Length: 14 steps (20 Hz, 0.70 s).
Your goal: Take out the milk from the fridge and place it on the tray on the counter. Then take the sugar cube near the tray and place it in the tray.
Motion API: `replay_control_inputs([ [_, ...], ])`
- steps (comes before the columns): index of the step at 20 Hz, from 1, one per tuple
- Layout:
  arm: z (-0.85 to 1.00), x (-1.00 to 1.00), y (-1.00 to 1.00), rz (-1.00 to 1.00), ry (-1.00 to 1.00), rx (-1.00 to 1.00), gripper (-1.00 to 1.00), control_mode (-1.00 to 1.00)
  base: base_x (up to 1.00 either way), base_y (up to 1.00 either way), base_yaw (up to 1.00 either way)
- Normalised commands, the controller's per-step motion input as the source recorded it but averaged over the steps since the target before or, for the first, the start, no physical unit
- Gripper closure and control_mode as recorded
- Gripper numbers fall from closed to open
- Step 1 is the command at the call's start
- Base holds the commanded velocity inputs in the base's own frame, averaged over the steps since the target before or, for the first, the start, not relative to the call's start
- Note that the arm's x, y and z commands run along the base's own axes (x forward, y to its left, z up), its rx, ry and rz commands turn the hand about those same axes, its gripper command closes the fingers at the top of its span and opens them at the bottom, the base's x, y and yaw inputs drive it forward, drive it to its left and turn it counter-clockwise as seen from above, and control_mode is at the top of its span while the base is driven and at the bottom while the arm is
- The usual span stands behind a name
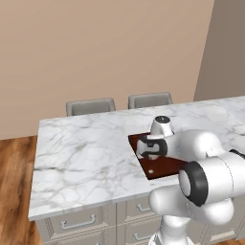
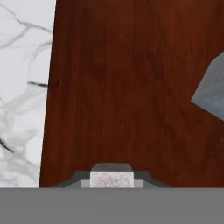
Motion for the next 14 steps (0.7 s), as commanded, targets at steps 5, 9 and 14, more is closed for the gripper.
replay_control_inputs([
  [5,-0.28,0.00,0.00,-0.07,0.00,0.00,1.00,-1.00,0.00,0.00,0.00],
  [9,-0.34,0.00,0.00,-0.09,0.00,0.00,-1.00,-1.00,0.00,0.00,0.00],
  [14,-0.03,-0.02,0.00,-0.09,0.00,0.01,-1.00,-1.00,0.00,0.00,0.00],
])
